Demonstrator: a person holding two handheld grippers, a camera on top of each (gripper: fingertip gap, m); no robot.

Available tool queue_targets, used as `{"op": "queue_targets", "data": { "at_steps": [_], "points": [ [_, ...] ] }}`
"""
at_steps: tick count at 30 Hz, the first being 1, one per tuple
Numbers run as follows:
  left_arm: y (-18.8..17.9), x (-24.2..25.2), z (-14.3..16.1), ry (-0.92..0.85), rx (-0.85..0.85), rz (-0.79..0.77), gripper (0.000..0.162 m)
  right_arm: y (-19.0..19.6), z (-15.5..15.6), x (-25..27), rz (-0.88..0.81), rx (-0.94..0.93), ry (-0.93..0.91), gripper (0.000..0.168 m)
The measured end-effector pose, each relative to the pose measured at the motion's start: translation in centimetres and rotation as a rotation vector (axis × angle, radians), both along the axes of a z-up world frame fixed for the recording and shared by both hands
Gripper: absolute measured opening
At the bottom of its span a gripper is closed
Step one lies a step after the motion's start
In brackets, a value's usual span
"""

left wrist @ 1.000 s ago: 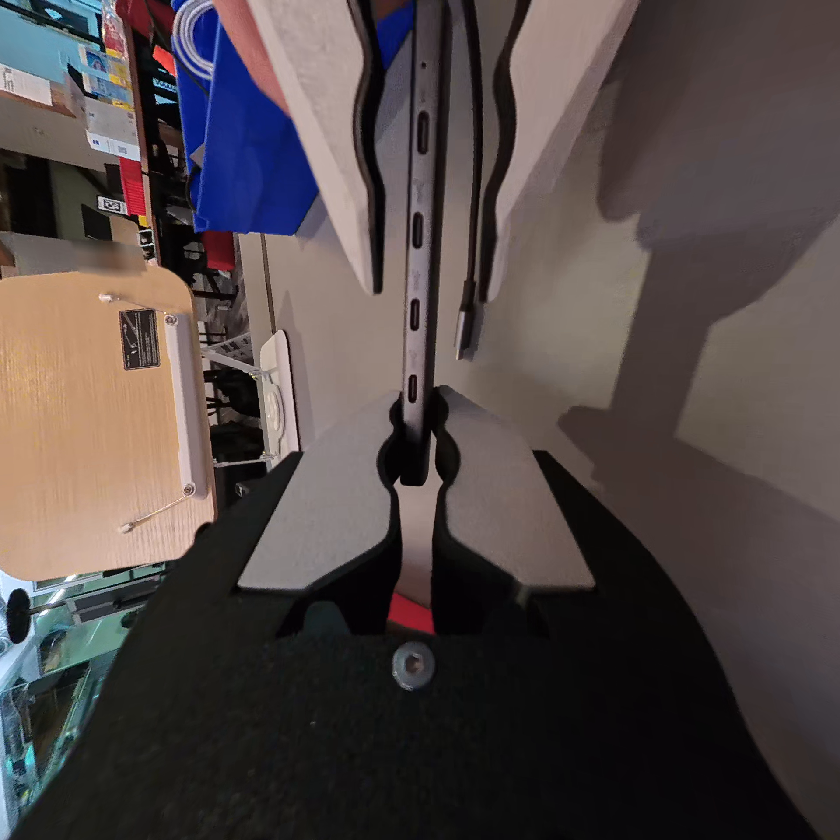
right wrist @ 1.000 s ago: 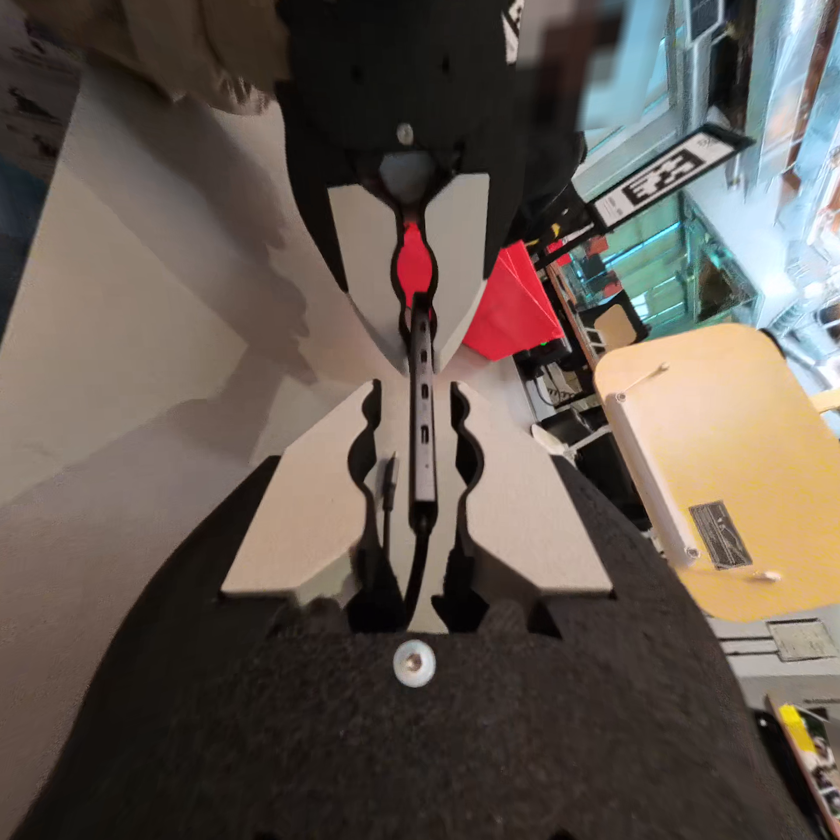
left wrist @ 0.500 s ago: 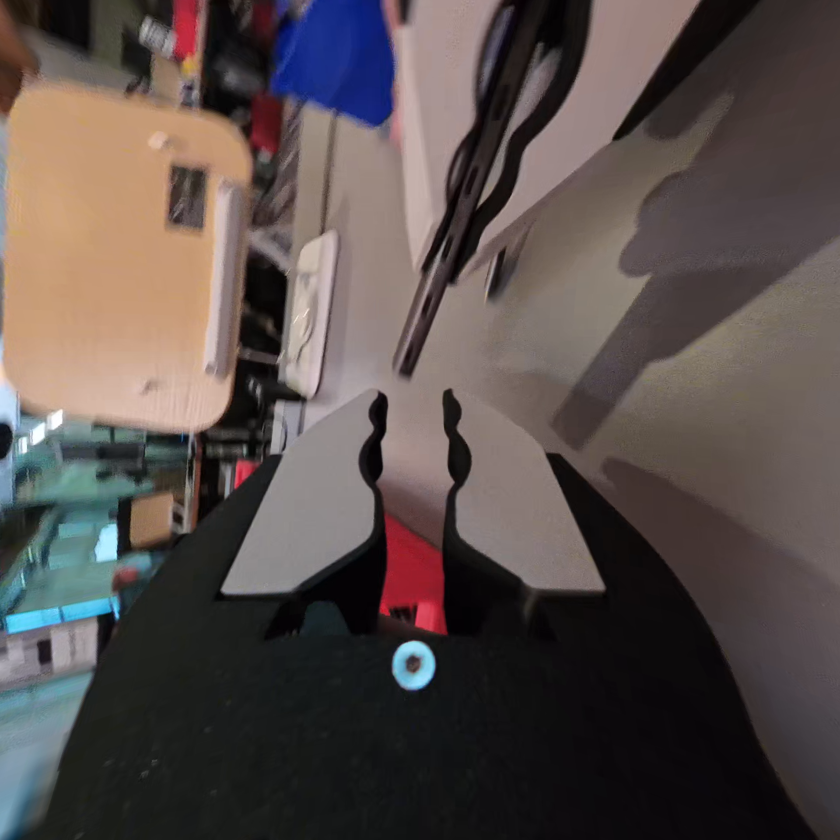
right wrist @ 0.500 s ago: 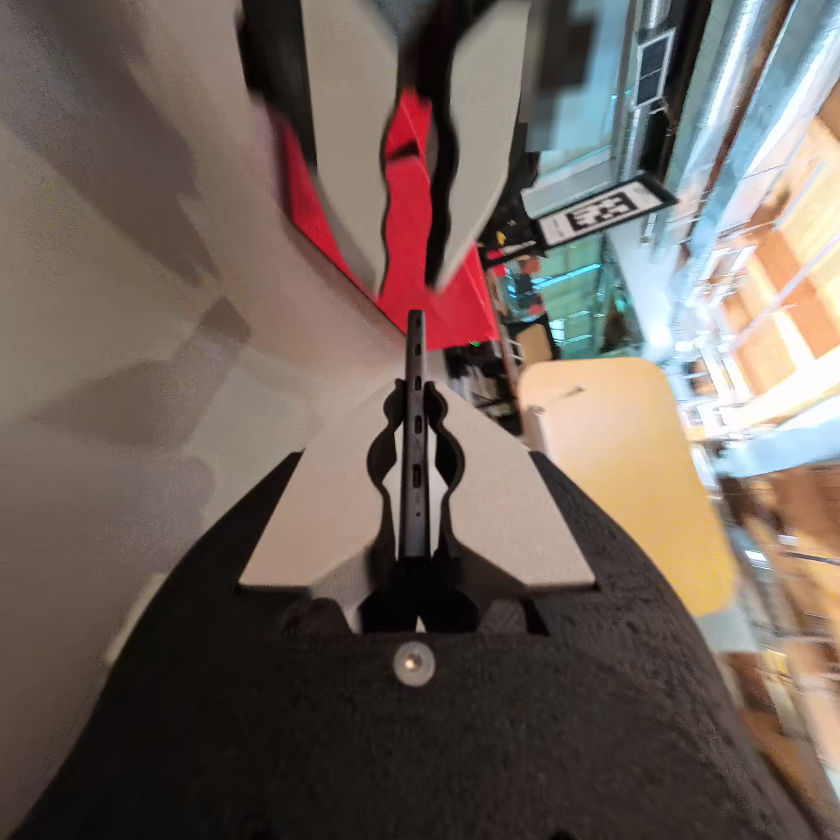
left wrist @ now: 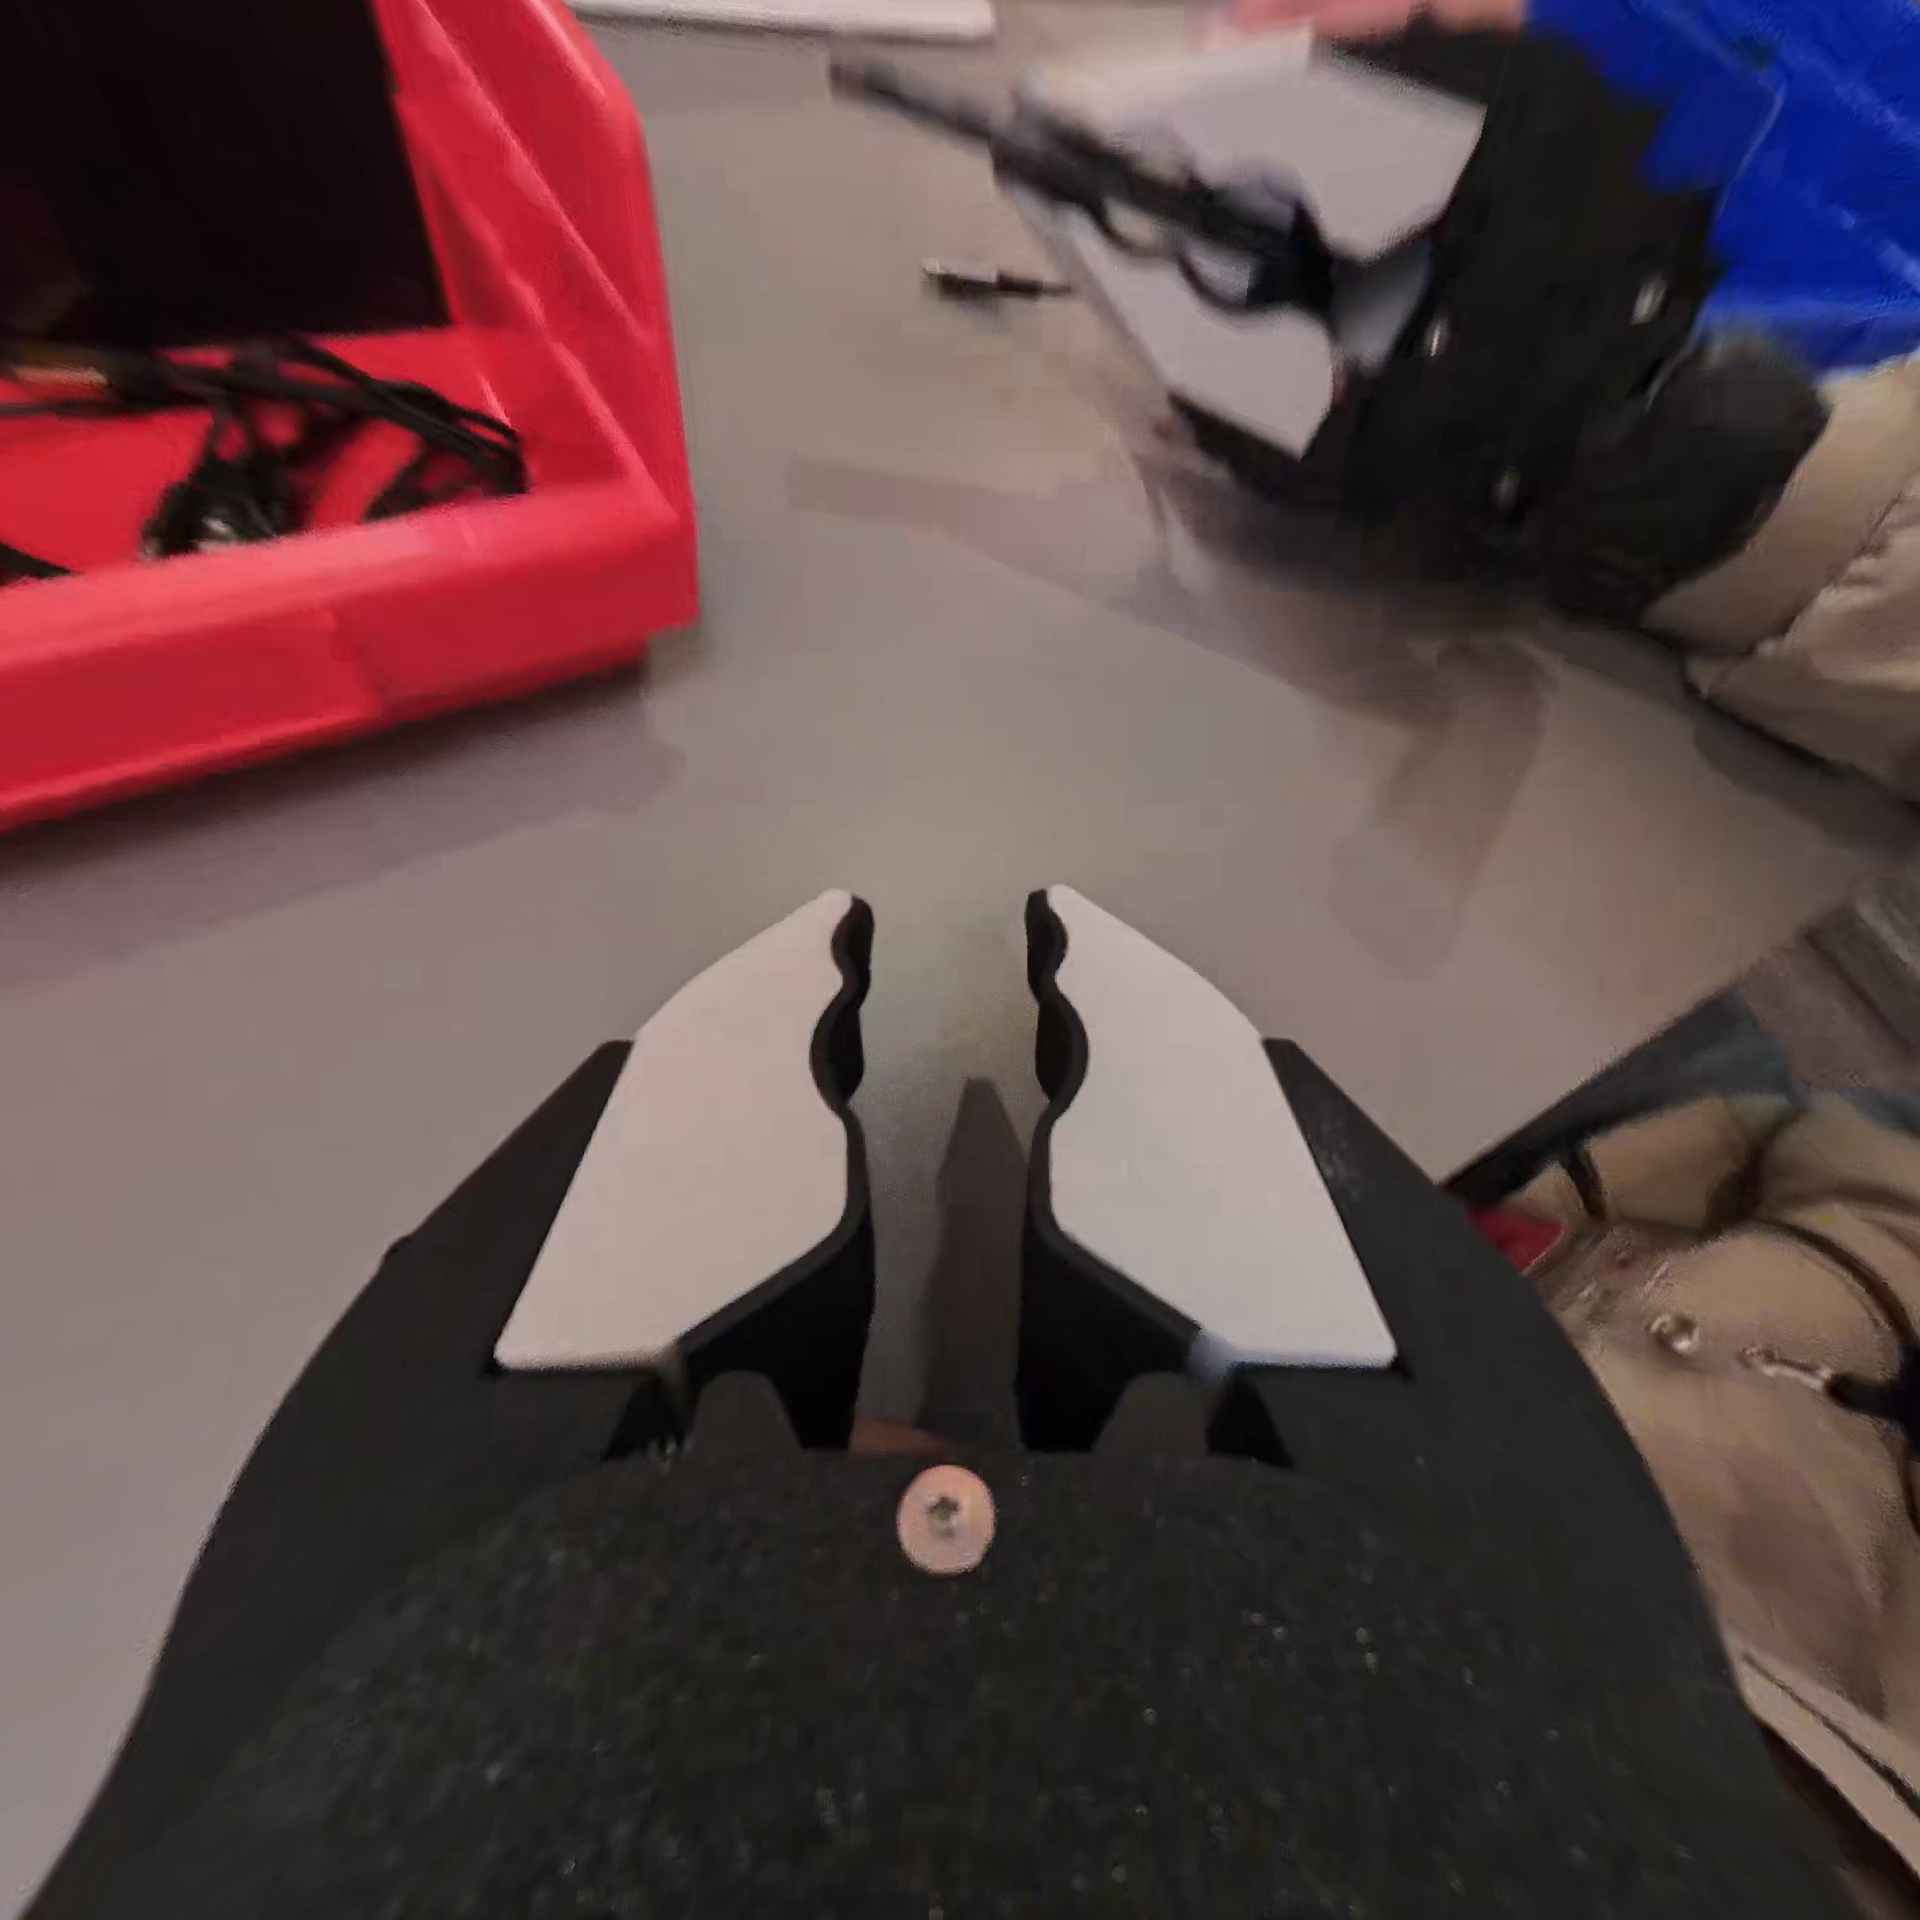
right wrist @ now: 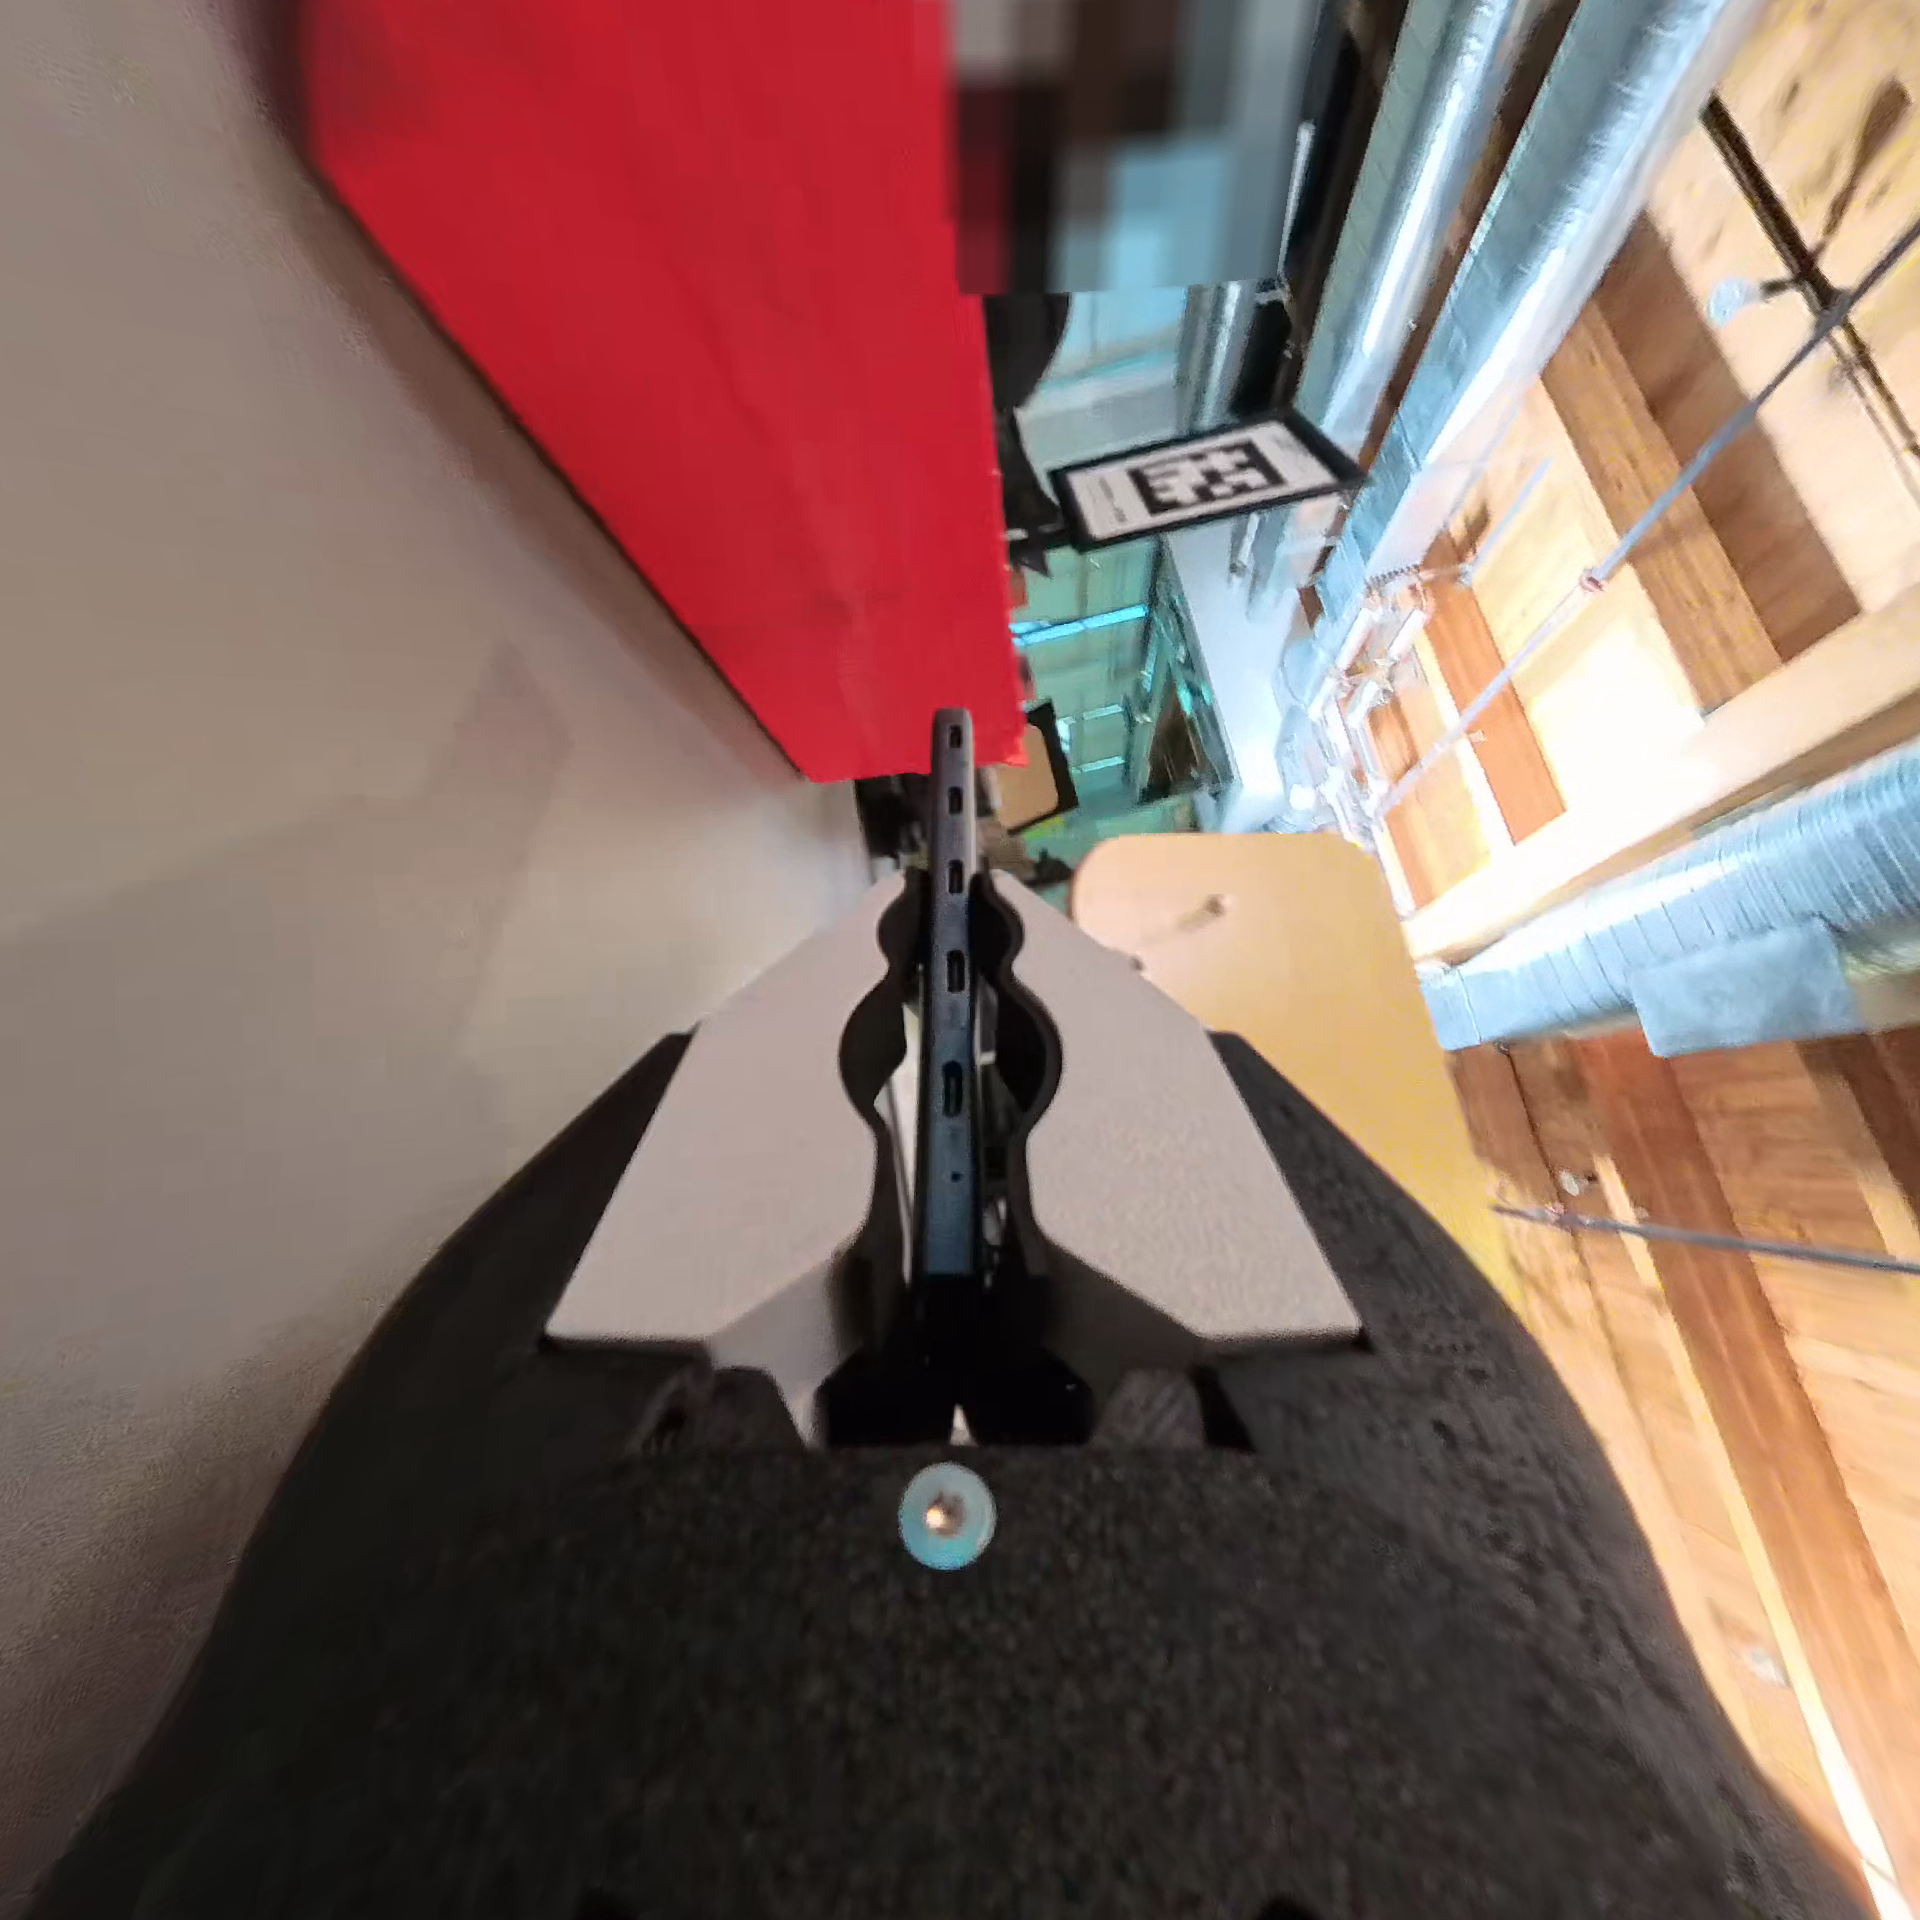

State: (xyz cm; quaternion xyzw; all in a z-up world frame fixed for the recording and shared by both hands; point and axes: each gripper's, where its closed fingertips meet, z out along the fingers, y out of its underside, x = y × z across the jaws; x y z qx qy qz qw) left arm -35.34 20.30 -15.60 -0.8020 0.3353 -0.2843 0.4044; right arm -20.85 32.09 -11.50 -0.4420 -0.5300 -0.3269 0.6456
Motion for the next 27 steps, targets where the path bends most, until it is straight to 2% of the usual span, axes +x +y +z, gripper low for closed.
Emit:
{"op": "queue_targets", "data": {
  "at_steps": [1, 4, 6, 9, 13, 17, 22, 27],
  "points": [
    [0.4, 0.0, 0.5, -0.035, 0.002, 0.004, 0.029, 0.0, -0.6, 0.1, 0.014, -0.026, 0.008, 0.008],
    [1.9, -0.2, 3.0, -0.144, 0.015, 0.047, 0.03, 0.2, 0.2, 0.8, 0.018, -0.085, 0.138, 0.008],
    [3.4, -1.1, 5.1, -0.15, 0.045, 0.081, 0.032, 0.3, 1.0, 1.1, 0.02, -0.089, 0.206, 0.008],
    [7.5, -3.4, 6.8, -0.01, 0.059, 0.184, 0.03, 0.4, 1.8, 1.4, 0.021, -0.079, 0.253, 0.008],
    [13.4, -4.0, 6.9, 0.153, -0.058, 0.238, 0.031, 0.4, 2.3, 1.6, 0.039, -0.118, 0.328, 0.008],
    [18.7, -2.3, 4.9, 0.2, -0.235, 0.256, 0.032, 0.0, 2.2, 1.7, 0.047, -0.119, 0.322, 0.008],
    [21.0, 0.5, 0.1, 0.176, -0.546, 0.314, 0.029, -0.2, 2.1, 1.5, 0.056, -0.12, 0.307, 0.008],
    [21.8, 0.0, -2.2, 0.218, -0.572, 0.41, 0.029, -0.2, 1.9, 1.5, 0.057, -0.132, 0.309, 0.008]
  ]
}}
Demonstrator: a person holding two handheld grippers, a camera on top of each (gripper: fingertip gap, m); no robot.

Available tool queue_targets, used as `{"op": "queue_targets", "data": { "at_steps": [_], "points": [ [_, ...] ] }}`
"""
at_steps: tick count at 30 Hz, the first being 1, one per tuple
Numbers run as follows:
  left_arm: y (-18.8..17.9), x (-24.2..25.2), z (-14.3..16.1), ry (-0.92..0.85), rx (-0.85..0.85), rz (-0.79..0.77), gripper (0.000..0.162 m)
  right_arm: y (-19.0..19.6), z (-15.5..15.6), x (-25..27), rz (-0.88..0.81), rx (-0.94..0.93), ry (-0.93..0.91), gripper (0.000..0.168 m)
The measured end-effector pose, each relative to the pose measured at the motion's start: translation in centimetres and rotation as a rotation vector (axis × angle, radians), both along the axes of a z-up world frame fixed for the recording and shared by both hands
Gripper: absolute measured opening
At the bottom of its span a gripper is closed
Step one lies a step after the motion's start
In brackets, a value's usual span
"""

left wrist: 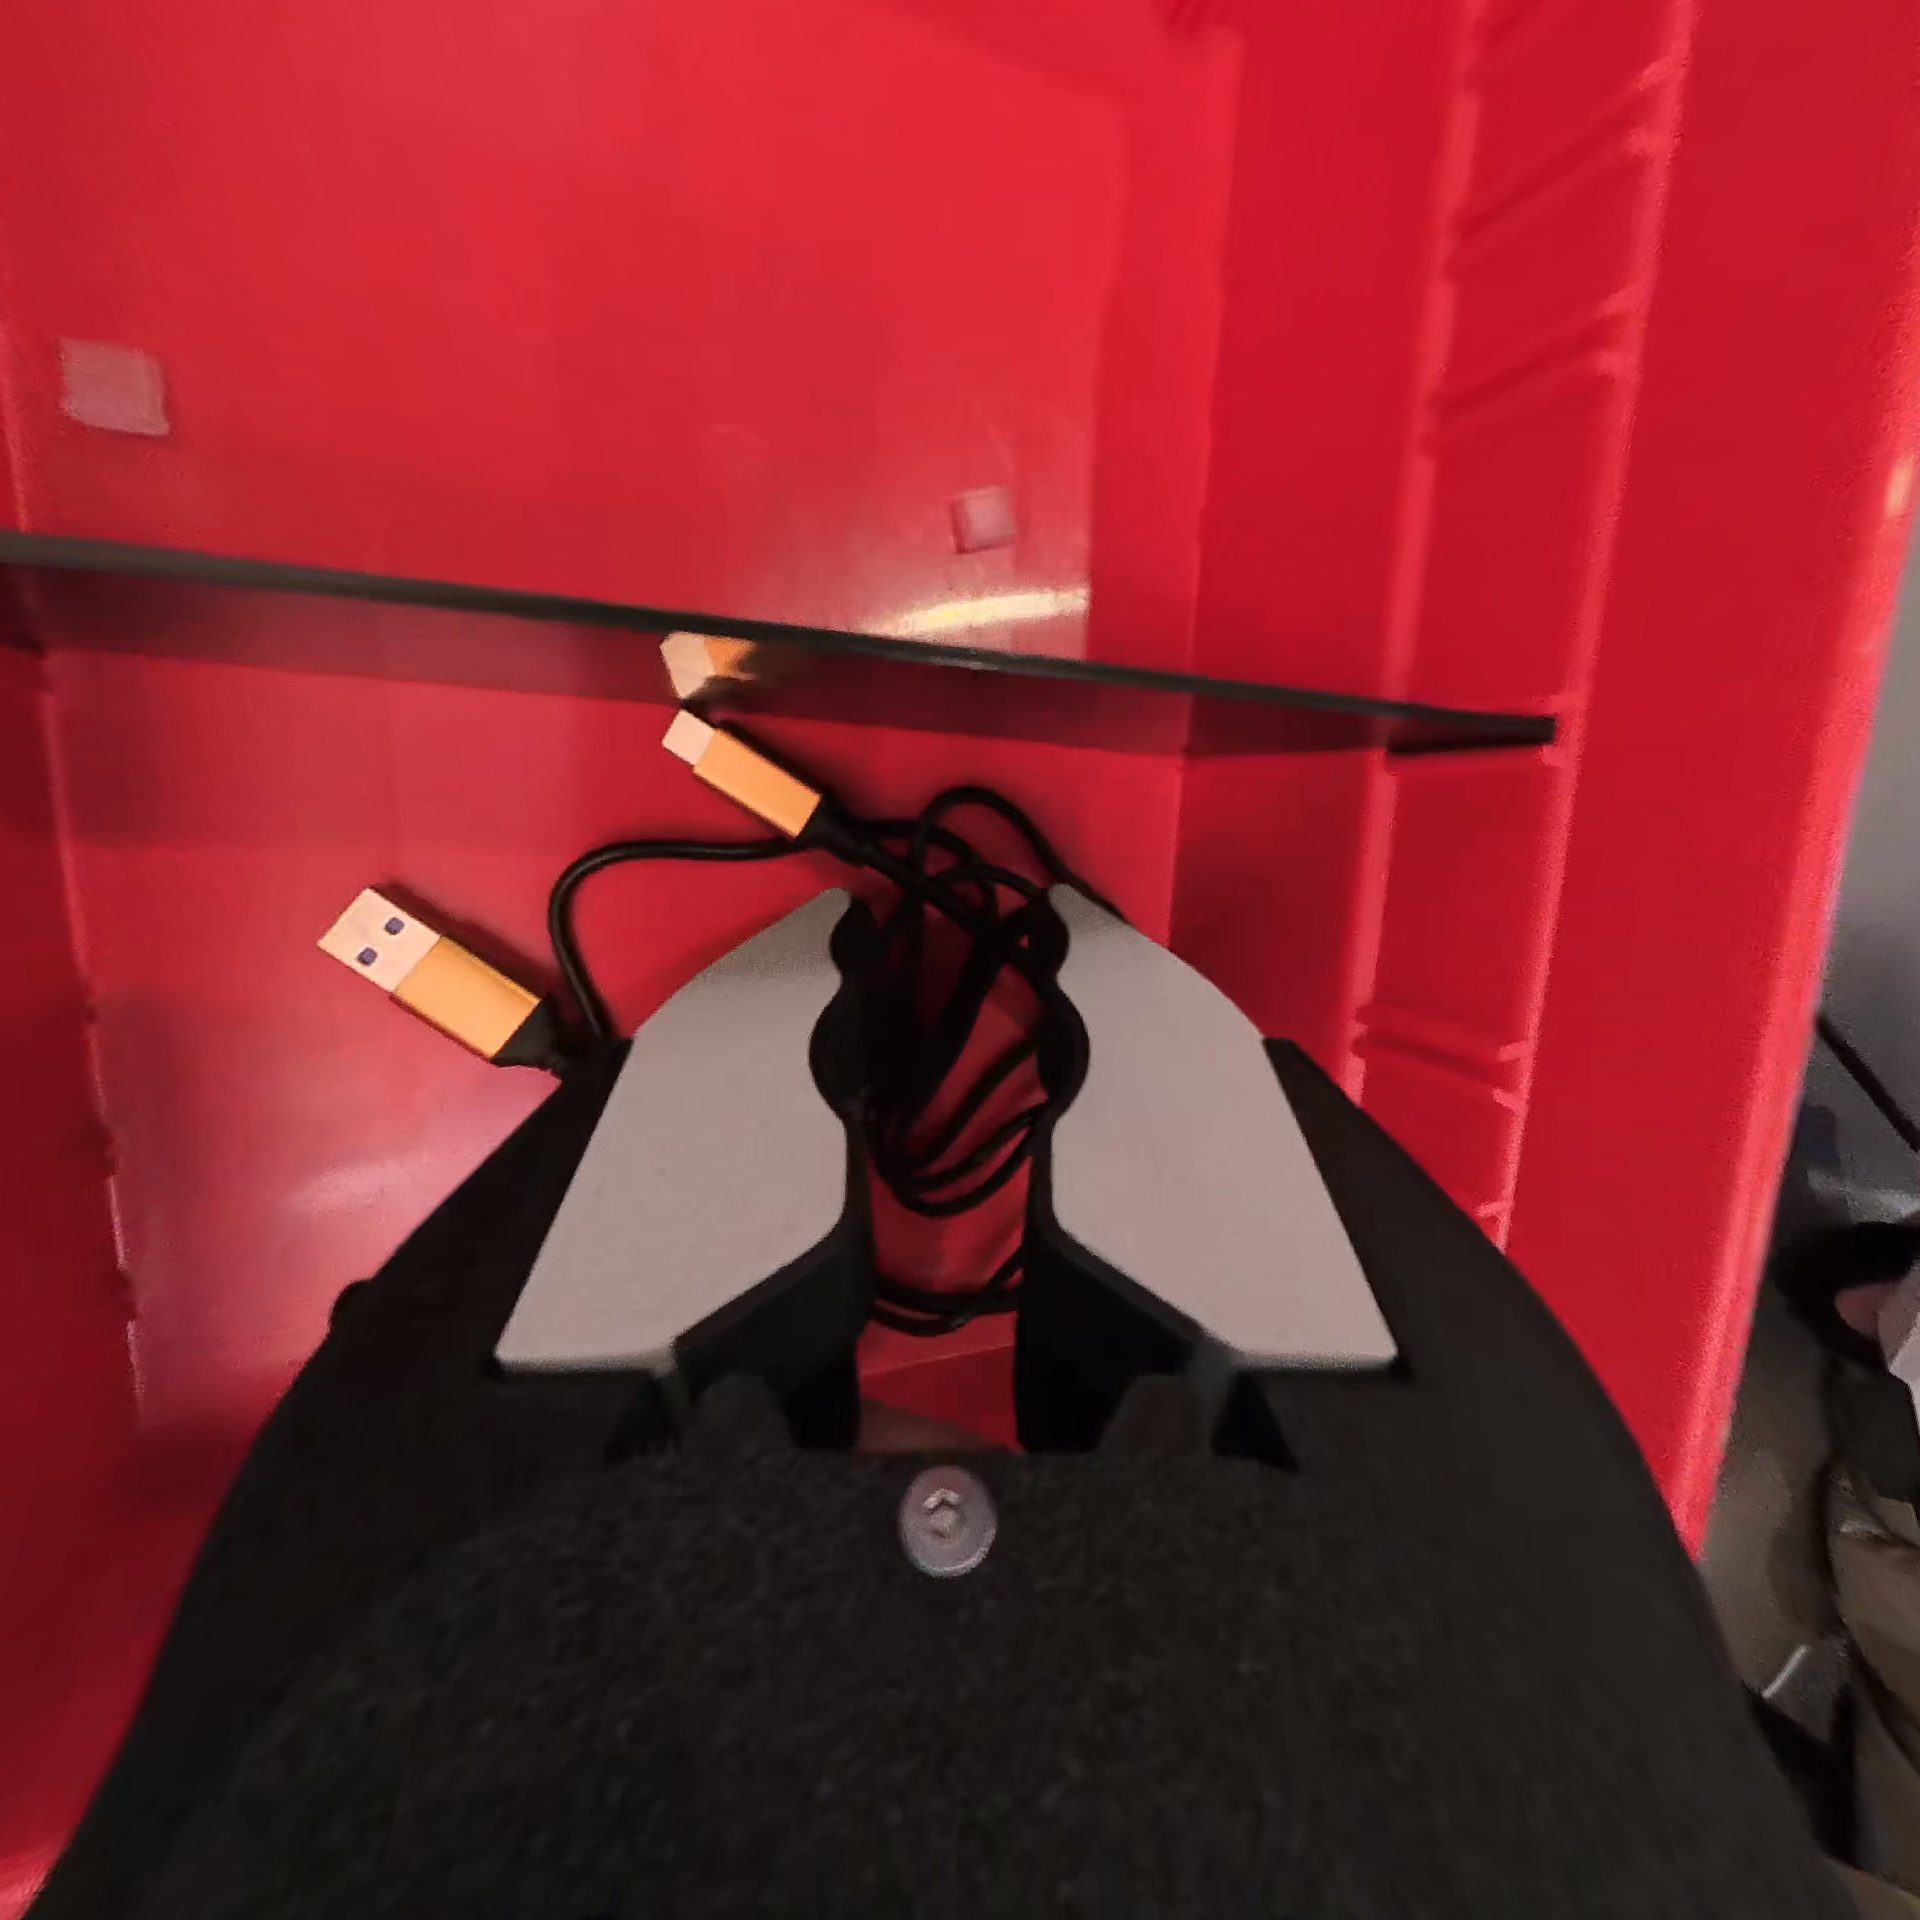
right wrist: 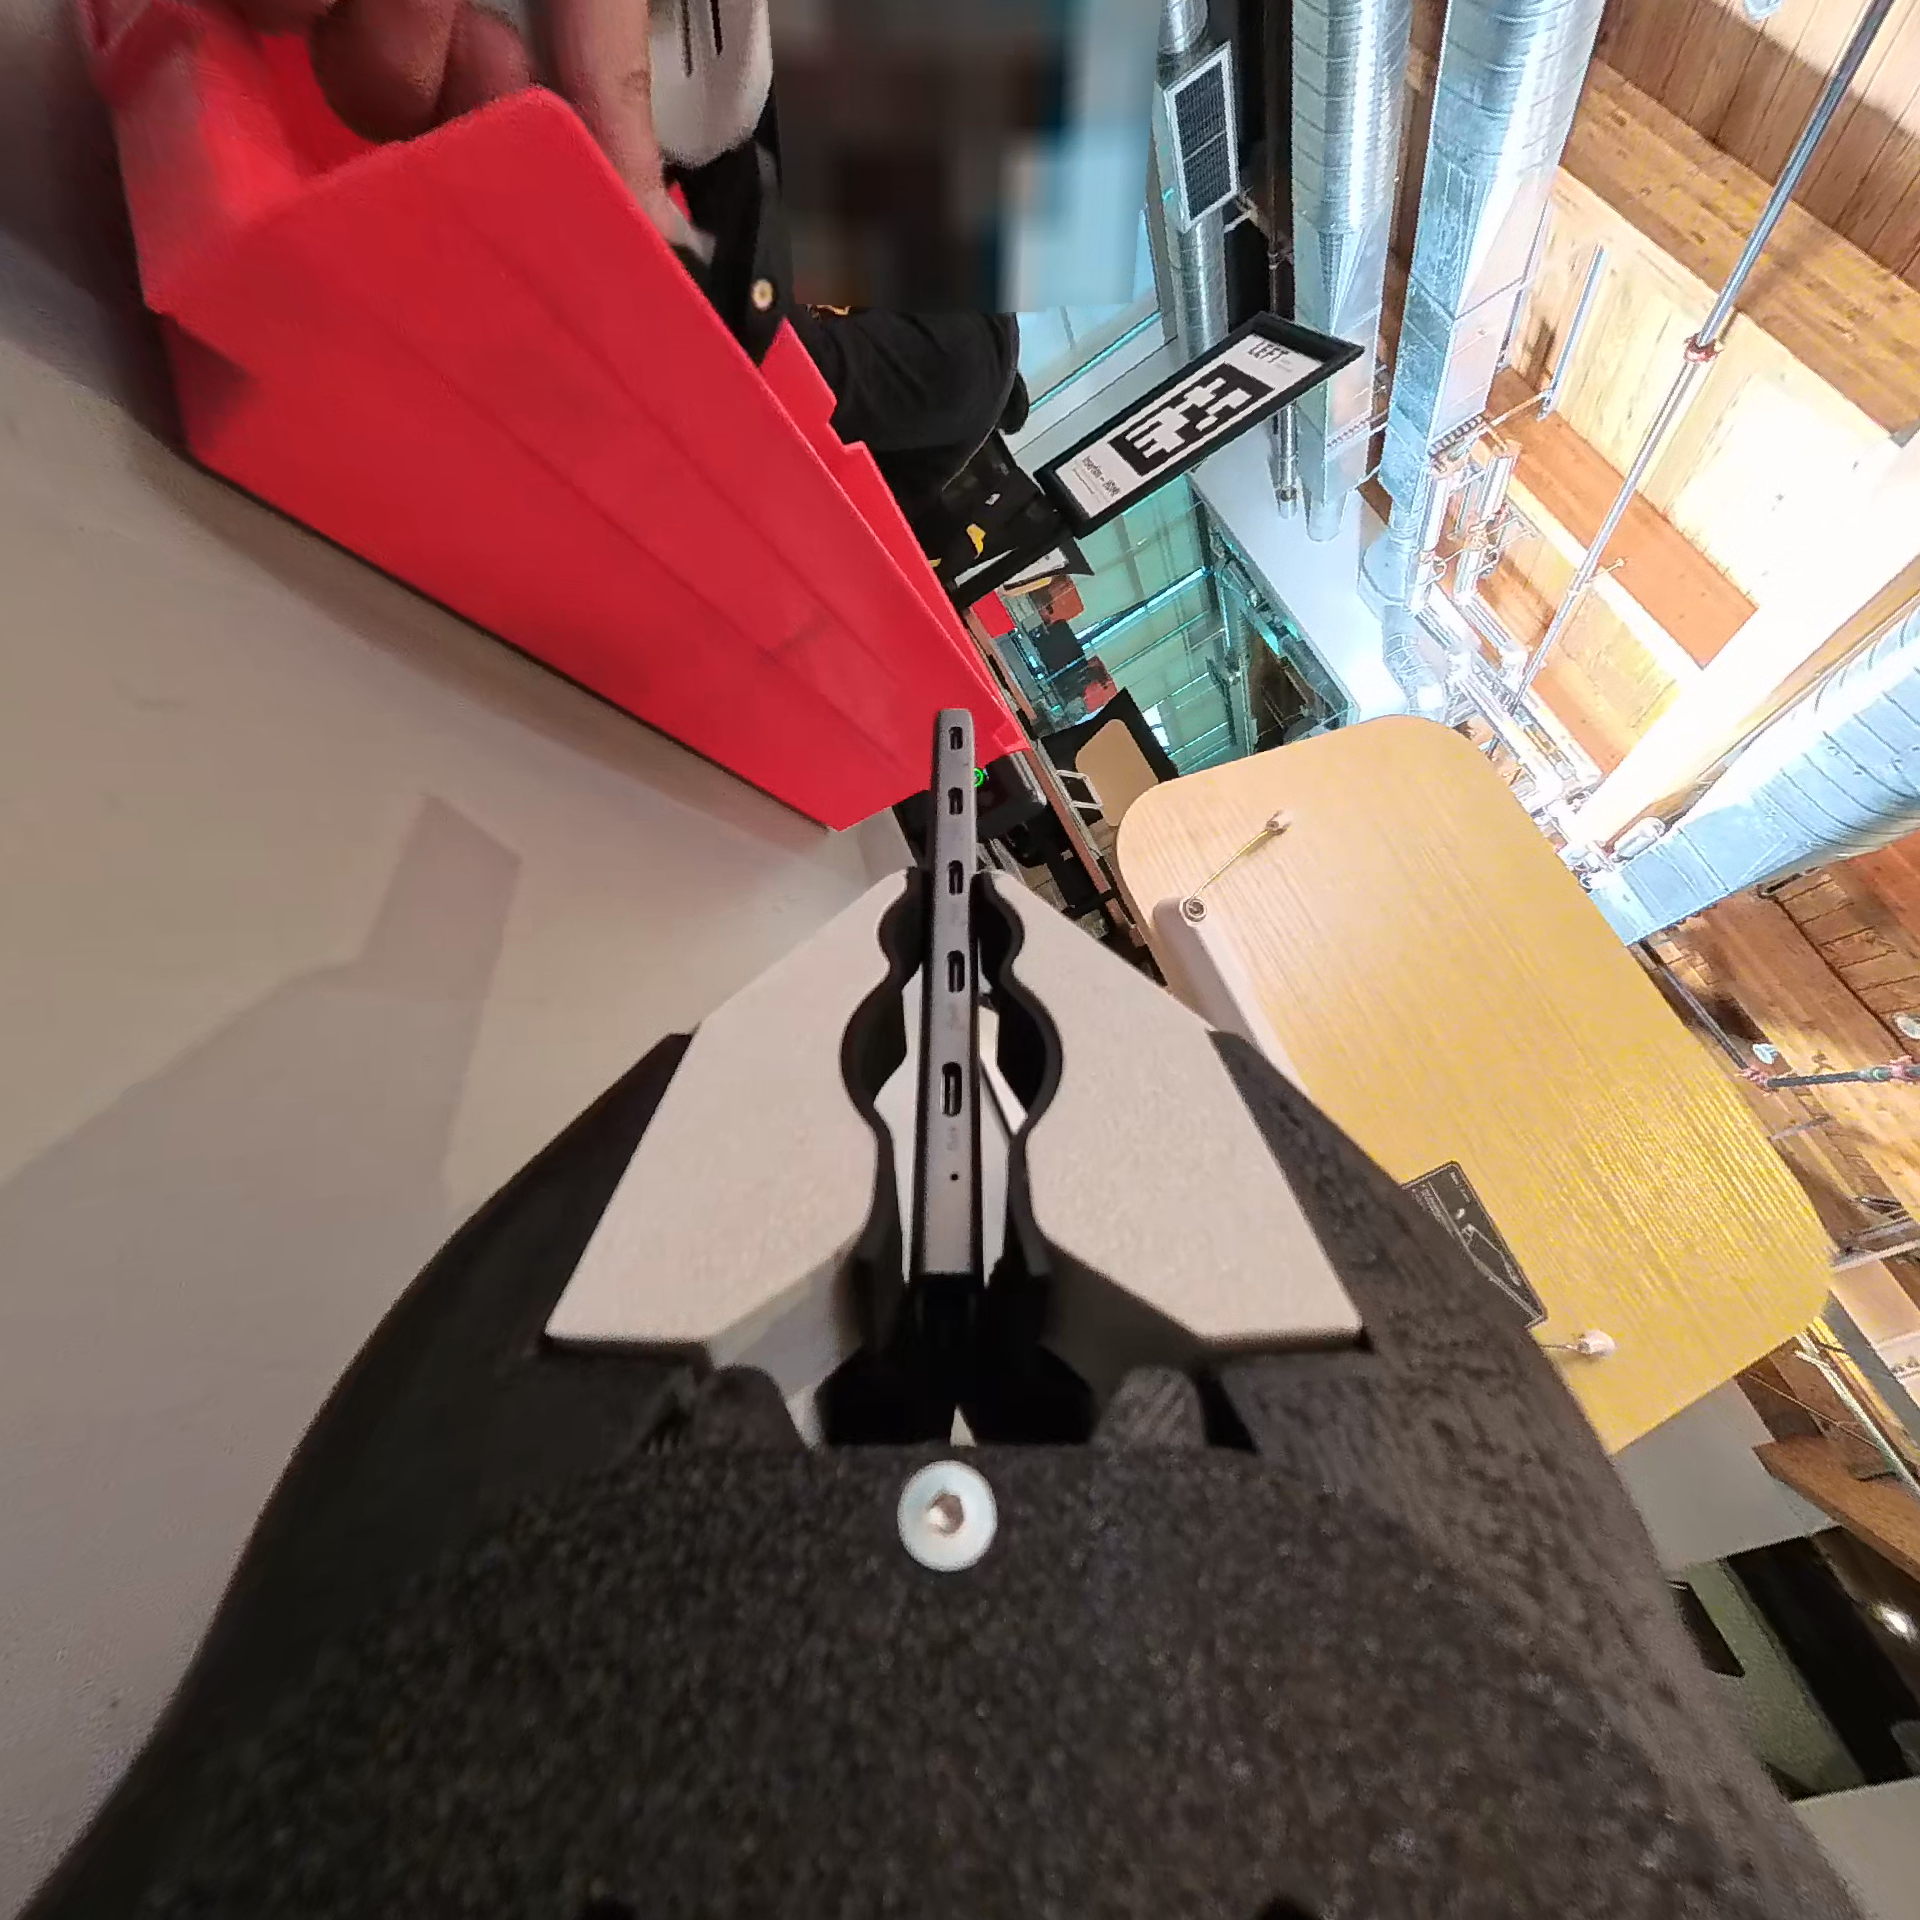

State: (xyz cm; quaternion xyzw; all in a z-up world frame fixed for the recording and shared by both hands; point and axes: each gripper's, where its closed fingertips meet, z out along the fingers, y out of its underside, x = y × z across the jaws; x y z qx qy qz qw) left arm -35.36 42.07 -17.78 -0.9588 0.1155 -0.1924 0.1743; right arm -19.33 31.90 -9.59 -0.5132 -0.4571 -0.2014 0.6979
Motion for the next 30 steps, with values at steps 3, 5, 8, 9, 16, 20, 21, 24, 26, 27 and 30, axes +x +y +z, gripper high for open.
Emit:
{"op": "queue_targets", "data": {
  "at_steps": [3, 5, 8, 9, 16, 20, 21, 24, 26, 27, 30],
  "points": [
    [0.4, -0.4, -0.1, 0.006, -0.003, 0.032, 0.026, 0.0, -0.2, -0.1, 0.003, -0.008, -0.002, 0.008],
    [0.2, -0.1, -0.3, -0.009, -0.03, 0.015, 0.025, 0.0, -0.3, -0.2, 0.006, -0.013, -0.007, 0.008],
    [0.0, 0.2, -0.8, -0.052, -0.101, 0.013, 0.015, 0.0, -0.5, -0.2, 0.007, -0.014, -0.016, 0.008],
    [0.1, 0.2, -0.9, -0.07, -0.114, 0.023, 0.013, 0.1, -0.6, -0.2, 0.008, -0.017, -0.017, 0.008],
    [0.3, 0.1, -0.5, -0.122, -0.113, 0.045, 0.009, 0.0, -0.7, -0.2, 0.007, -0.015, -0.027, 0.008],
    [0.0, -0.1, 2.8, -0.19, 0.054, -0.01, 0.007, 0.0, -0.6, -0.2, 0.006, -0.008, -0.031, 0.008],
    [-0.3, -0.2, 4.3, -0.222, 0.12, -0.048, 0.006, 0.0, -0.5, -0.2, 0.004, -0.004, -0.033, 0.008],
    [-1.5, -0.6, 9.6, -0.295, 0.337, -0.172, 0.004, 0.0, -0.3, -0.2, 0.002, 0.002, -0.028, 0.008],
    [-2.5, -1.2, 12.4, -0.293, 0.421, -0.222, 0.003, 0.0, -0.3, 0.0, -0.003, 0.003, -0.022, 0.008],
    [-3.5, -1.2, 14.0, -0.306, 0.458, -0.261, 0.003, 0.1, -0.2, 0.1, -0.006, 0.006, -0.018, 0.008],
    [-7.1, -1.4, 19.3, -0.251, 0.592, -0.415, 0.003, 0.2, 0.3, 0.6, -0.022, 0.013, 0.011, 0.008]
  ]
}}
